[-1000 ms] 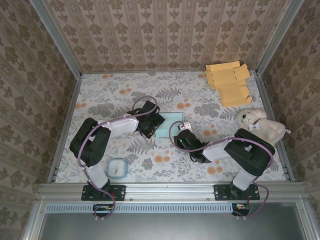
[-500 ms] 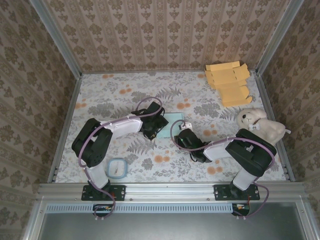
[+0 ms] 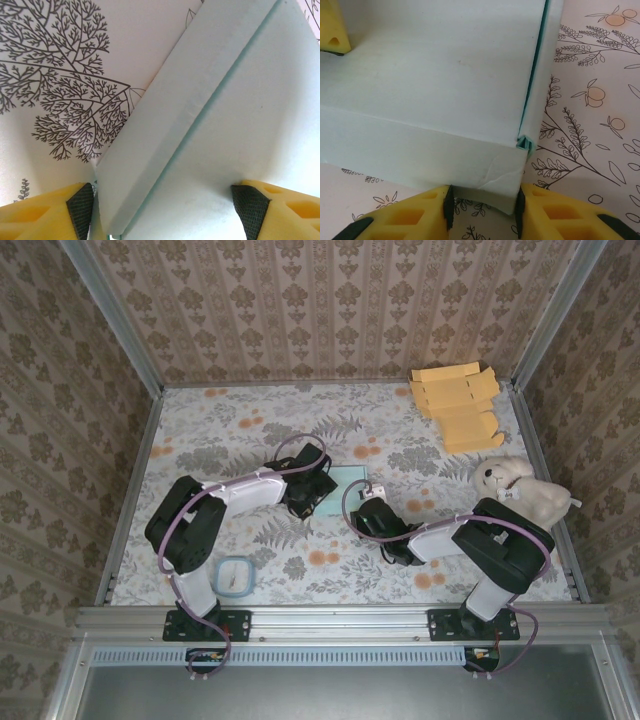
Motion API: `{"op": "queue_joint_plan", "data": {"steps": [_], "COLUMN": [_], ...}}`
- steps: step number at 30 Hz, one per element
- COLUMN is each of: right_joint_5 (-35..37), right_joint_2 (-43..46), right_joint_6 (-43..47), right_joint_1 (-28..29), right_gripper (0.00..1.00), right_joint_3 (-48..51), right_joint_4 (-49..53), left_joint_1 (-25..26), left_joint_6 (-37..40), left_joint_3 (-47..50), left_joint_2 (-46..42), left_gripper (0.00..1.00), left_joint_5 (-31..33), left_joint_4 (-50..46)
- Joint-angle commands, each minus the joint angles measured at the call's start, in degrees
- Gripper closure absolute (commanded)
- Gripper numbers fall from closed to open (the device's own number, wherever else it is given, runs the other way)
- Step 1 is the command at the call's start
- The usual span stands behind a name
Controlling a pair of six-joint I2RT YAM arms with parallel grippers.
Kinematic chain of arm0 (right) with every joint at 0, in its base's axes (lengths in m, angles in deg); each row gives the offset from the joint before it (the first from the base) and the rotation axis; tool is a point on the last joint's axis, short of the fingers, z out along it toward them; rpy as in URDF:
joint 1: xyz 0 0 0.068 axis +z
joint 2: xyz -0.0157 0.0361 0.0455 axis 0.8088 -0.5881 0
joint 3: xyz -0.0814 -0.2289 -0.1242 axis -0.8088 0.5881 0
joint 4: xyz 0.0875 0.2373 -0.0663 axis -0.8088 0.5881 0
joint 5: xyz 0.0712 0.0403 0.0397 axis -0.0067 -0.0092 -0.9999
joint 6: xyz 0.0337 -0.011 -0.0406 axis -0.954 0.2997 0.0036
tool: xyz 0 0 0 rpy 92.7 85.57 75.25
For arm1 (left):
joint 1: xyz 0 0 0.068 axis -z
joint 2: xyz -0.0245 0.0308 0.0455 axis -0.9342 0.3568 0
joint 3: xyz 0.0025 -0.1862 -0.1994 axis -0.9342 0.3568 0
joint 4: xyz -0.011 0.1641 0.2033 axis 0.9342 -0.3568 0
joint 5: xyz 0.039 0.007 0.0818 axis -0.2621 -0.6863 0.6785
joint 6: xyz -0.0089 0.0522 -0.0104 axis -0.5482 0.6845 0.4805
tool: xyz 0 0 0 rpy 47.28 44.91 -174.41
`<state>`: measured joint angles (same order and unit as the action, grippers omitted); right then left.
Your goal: Fold the paper box
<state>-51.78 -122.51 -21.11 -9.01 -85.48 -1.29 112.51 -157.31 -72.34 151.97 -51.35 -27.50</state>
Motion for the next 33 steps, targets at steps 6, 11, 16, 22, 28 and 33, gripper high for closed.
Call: {"op": "queue_joint_plan", "data": {"steps": [6, 11, 16, 22, 28, 33], "right_joint_5": [-4.35, -4.51, -4.45, -4.76, -4.88, -4.62], "right_joint_2": [-0.44, -1.13, -0.91, -0.91, -0.45, -0.26], "right_joint_6": [-1.71, -1.89, -1.88, -1.89, -2.02, -1.84], "right_joint_1": [0.5, 0.45, 0.5, 0.46, 0.4, 0.46], "right_gripper": [0.62, 0.62, 0.63, 0.63, 0.63, 0.63], "right_joint_3": [-0.19, -0.14, 0.04, 0.04, 0.06, 0.03], "right_joint_4": [-3.31, -3.94, -4.11, -4.12, -3.95, -3.68], "left_joint_1": [4.56, 5.58, 6.16, 6.76, 7.13, 7.12], "left_joint_6": [-1.12, -1.4, -1.63, -1.81, -2.05, -1.92], "left_joint_3": [0.88, 0.03, -0.59, -1.32, -1.63, -1.58], "left_joint_2": [2.58, 1.85, 2.29, 2.14, 1.33, 1.19], "left_gripper": [0.23, 0.23, 0.23, 0.23, 0.23, 0.23], "left_joint_5": [-6.33, -5.76, -5.97, -6.05, -5.36, -4.84], "left_joint_4": [-8.05, -8.32, -8.23, -8.4, -8.59, -8.84]}}
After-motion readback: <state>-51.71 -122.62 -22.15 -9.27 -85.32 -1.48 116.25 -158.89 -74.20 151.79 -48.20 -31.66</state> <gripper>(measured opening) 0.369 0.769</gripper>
